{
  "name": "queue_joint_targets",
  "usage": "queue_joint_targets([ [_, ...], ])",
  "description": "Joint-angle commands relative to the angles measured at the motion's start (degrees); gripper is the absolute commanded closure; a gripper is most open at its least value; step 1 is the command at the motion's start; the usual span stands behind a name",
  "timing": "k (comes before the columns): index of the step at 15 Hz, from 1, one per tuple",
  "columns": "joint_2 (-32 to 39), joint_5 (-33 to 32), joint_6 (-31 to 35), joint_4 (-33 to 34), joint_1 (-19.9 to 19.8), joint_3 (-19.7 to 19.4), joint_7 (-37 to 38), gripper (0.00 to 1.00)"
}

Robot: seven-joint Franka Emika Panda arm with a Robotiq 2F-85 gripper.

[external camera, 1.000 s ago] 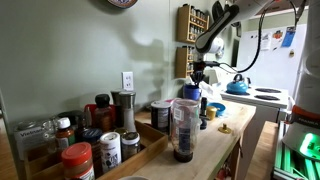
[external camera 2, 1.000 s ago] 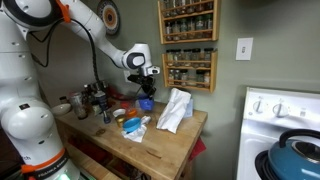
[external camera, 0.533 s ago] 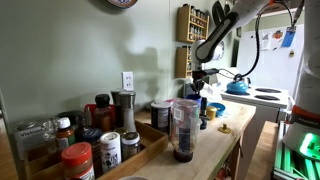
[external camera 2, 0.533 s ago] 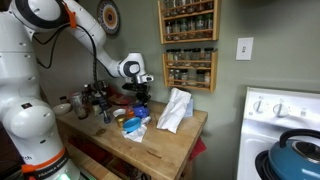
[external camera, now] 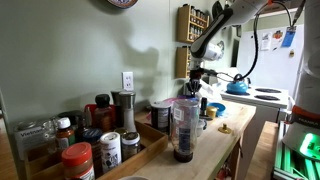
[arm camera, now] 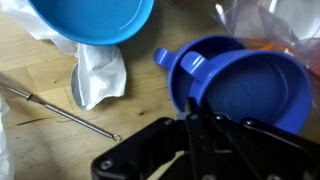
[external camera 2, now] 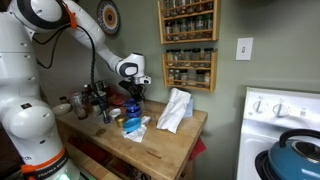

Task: Pick up the top blue mug from the stack and put it on the bottom right side of the table

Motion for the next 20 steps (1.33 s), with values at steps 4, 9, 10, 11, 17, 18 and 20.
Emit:
queue_joint_targets([
  [4,-5.5,-9.4,-1.9,-0.7,-2.3,-4.6,4.8,0.99],
  [9,-10.3,-9.1,-8.2,-3.2,-5.8,-8.3,0.6,0.99],
  [10,-11.0,-8.4,-9.9,-3.9,-6.6,-9.2,-0.3,0.99],
  [11,-11.8,-8.5,-10.7,-5.3,-7.7,-10.4,0.6,0.99],
  [17,-11.7,-8.2,-10.7,-7.2,-10.1,-13.4,1.4,0.95],
  [18,-12.0,-8.1,-10.7,-7.6,-10.2,-13.4,1.4,0.99],
  [20,-9.8,-6.9,-10.7,-6.1,-10.8,-14.0,3.2,0.99],
])
